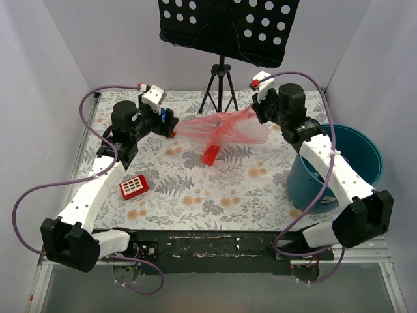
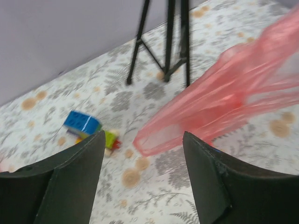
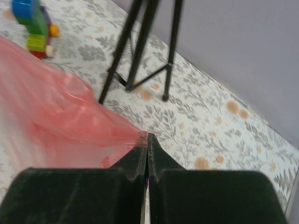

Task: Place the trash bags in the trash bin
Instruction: Unfold the trash bag at the center of the board.

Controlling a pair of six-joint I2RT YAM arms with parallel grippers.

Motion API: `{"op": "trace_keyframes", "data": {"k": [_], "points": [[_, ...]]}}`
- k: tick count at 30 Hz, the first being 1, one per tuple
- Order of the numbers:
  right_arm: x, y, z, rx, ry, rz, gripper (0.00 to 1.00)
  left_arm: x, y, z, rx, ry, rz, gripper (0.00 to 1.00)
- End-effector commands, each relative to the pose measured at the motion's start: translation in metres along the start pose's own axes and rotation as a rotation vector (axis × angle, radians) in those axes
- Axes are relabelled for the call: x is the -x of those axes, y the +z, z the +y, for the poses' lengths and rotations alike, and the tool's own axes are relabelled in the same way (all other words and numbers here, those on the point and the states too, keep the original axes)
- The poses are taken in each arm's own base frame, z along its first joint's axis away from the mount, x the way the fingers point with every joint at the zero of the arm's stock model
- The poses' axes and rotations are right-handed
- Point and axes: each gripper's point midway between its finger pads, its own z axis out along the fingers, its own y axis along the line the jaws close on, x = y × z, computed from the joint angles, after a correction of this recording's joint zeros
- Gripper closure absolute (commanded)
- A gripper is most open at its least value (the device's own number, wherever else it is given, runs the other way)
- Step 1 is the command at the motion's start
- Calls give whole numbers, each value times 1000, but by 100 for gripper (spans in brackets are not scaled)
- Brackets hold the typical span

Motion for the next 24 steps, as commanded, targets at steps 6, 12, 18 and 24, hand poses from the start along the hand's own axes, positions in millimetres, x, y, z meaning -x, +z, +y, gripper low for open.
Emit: {"op": "trace_keyframes", "data": {"k": [6, 12, 18, 24], "points": [[84, -9, 95, 254, -158, -192, 99, 58, -10, -85, -420, 217, -200, 23], [108, -2, 104, 267, -124, -217, 99, 47, -1, -130, -517, 306, -208, 20], [119, -10, 114, 302, -130, -250, 99, 27, 37, -121, -331, 352, -137, 22], [116, -17, 119, 317, -153, -250, 99, 21, 63, -108, -252, 390, -122, 29]]}}
